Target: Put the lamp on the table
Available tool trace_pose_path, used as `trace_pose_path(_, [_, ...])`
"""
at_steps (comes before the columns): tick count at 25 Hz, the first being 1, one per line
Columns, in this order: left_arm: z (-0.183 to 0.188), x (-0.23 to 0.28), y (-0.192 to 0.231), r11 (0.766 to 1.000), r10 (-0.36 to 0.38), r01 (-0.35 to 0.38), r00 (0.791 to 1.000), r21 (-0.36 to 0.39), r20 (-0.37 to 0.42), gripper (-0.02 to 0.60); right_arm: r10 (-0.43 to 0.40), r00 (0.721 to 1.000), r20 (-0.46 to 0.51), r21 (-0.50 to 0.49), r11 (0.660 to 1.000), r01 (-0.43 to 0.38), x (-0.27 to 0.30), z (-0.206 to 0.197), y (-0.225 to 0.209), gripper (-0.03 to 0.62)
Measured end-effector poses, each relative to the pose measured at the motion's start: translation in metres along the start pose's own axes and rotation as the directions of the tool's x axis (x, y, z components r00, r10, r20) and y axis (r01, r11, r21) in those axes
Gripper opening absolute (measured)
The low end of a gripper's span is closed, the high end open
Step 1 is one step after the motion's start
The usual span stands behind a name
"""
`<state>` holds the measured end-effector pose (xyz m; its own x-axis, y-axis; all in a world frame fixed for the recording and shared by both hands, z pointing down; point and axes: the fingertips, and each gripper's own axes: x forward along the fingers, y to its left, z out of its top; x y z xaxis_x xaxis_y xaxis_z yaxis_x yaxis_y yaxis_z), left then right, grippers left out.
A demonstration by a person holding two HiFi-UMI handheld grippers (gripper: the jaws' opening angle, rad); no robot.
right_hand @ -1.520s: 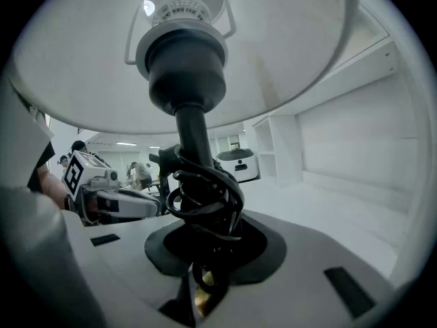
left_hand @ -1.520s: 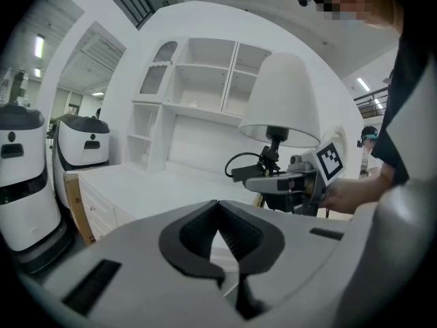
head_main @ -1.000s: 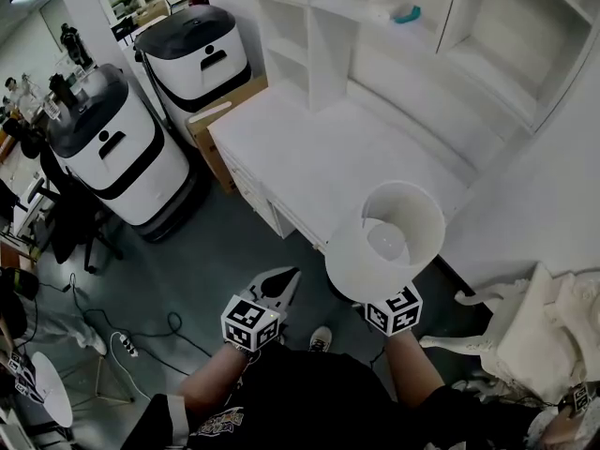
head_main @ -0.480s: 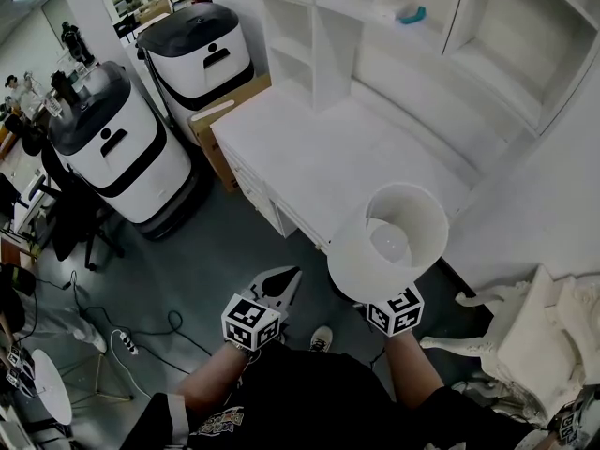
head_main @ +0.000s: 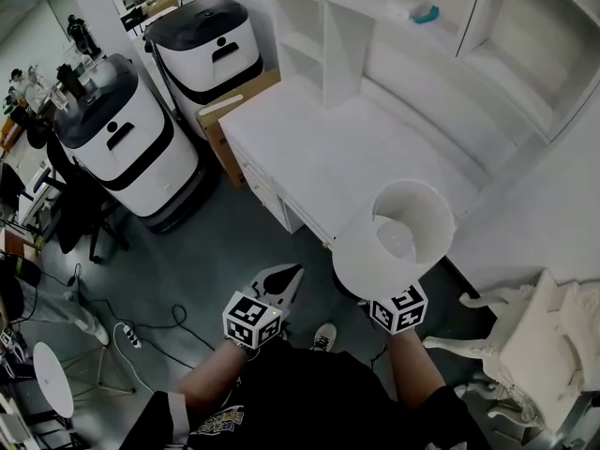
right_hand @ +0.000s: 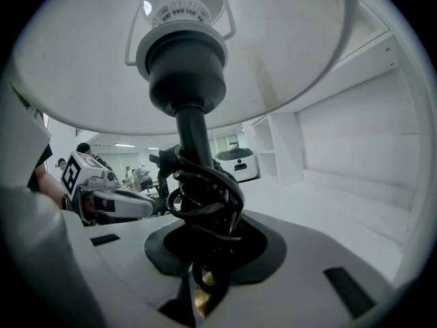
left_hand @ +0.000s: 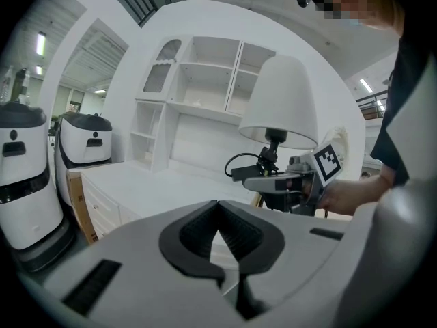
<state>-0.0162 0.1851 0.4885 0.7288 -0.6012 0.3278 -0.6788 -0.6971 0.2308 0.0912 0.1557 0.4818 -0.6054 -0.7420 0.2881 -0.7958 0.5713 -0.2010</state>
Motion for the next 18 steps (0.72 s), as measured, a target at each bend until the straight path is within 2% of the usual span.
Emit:
trace_pose_path(6, [0.002,-0.006,0.014,1.0,0.009,-0.009,1.0,-0.005,0.002,0.006,-0.001,1.0,-0.005,0.0,1.0,0.001,0.013,0.002,0.003,0.1])
trace_pose_path(18, [0.012,-0.01,0.057,1.0,-0.02,0.02,1.0,-0.006,0.002,0.006,-0.042,0.999,-0.007,0.014,0.999,0.042,0.049,0.012,0.007,0.1])
